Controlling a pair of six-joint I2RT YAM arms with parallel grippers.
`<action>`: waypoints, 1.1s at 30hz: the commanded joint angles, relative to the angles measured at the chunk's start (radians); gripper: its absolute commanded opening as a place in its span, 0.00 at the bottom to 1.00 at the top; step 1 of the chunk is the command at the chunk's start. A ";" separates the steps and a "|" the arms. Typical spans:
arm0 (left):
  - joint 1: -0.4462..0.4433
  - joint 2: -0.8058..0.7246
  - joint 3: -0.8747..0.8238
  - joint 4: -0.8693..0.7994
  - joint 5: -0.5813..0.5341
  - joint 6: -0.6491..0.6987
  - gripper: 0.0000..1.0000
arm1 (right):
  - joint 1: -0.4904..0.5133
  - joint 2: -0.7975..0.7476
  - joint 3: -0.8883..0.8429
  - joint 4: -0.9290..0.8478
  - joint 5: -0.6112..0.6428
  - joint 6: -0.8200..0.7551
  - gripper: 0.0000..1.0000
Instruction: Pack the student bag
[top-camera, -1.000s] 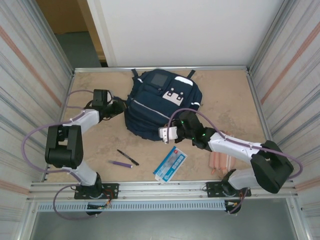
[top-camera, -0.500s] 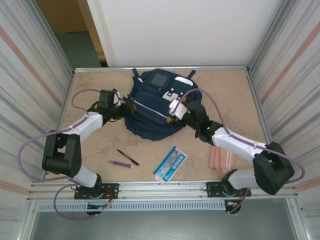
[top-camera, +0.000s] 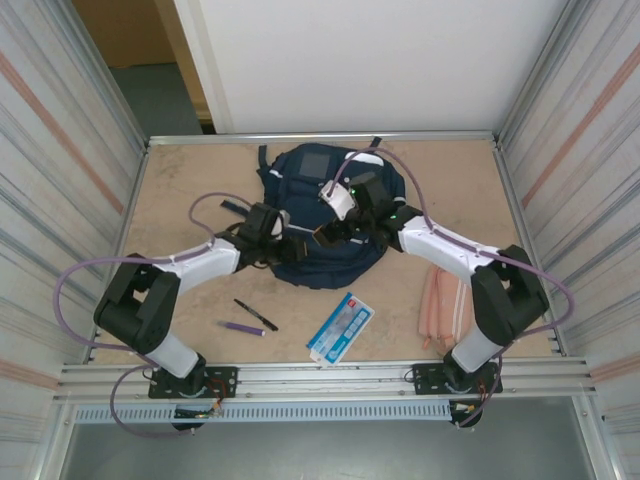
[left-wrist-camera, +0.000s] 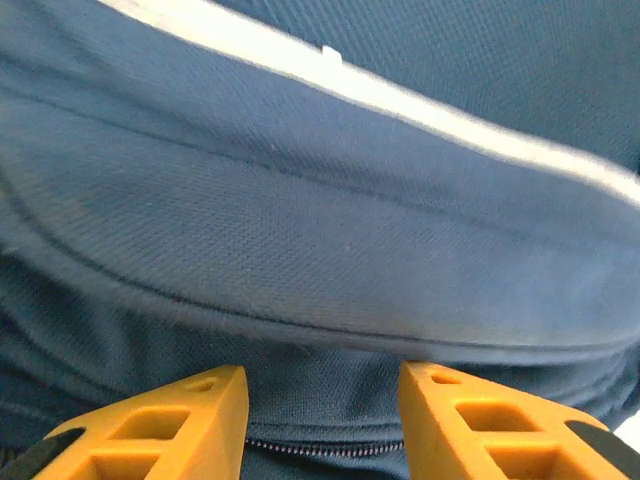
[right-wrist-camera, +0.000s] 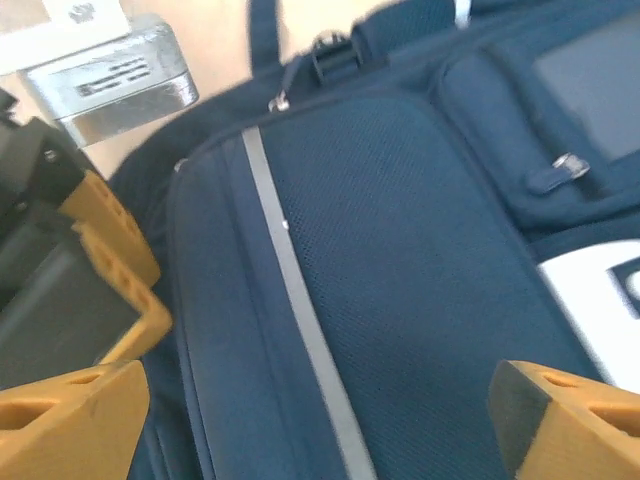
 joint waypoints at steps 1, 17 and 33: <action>-0.048 -0.046 -0.035 -0.055 -0.048 -0.087 0.44 | 0.008 0.040 0.036 -0.112 0.042 -0.150 0.87; 0.053 -0.262 0.029 -0.201 -0.109 -0.004 0.49 | 0.046 0.116 0.009 -0.157 0.210 -0.391 0.54; 0.105 -0.296 0.048 -0.131 -0.060 0.053 0.49 | 0.014 -0.129 -0.106 0.297 0.120 -0.478 0.00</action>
